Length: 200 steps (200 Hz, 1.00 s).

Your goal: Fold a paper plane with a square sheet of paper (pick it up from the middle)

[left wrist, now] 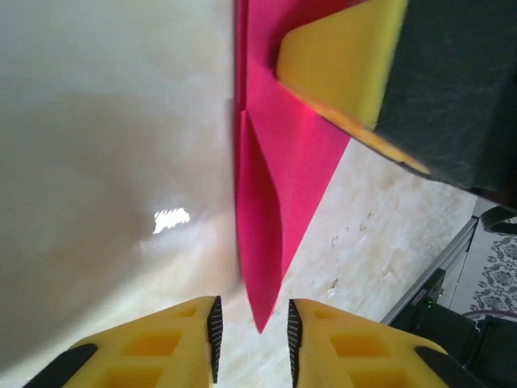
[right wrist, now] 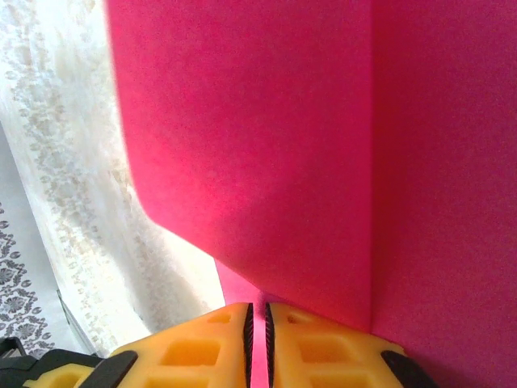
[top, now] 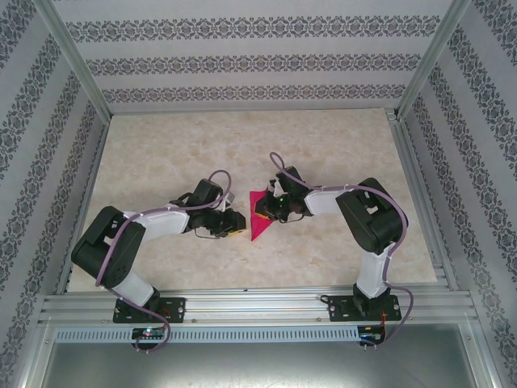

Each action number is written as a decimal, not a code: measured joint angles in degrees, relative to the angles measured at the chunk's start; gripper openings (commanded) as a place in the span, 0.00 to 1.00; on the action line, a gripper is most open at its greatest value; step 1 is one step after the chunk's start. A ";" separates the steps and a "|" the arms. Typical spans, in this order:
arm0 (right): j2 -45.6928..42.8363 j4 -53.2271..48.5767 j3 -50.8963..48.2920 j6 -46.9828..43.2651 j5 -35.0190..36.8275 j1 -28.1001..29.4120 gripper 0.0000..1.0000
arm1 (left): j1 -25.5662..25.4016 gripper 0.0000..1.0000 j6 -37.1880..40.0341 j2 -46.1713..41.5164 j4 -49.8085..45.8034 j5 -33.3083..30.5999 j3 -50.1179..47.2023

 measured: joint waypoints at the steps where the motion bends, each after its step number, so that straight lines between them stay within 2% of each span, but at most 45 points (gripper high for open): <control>1: 0.00 0.00 0.00 0.00 0.00 0.00 0.16 | -0.02 0.32 -0.04 0.07 -0.02 0.02 0.09; 40: 0.00 0.00 0.00 0.00 0.00 0.00 0.16 | -1.40 0.33 -1.09 5.01 -0.24 0.66 6.27; 78: 0.00 0.00 0.00 0.00 0.00 0.00 0.16 | -4.04 0.30 -1.09 9.75 -0.90 0.15 9.20; 159: 0.04 0.00 0.00 0.00 -0.02 0.00 0.16 | -4.28 0.26 -0.42 10.10 -5.46 -2.62 9.70; 200: 0.09 0.00 0.00 0.00 -0.02 0.00 0.16 | -4.28 0.28 0.35 9.94 -7.19 -2.95 10.23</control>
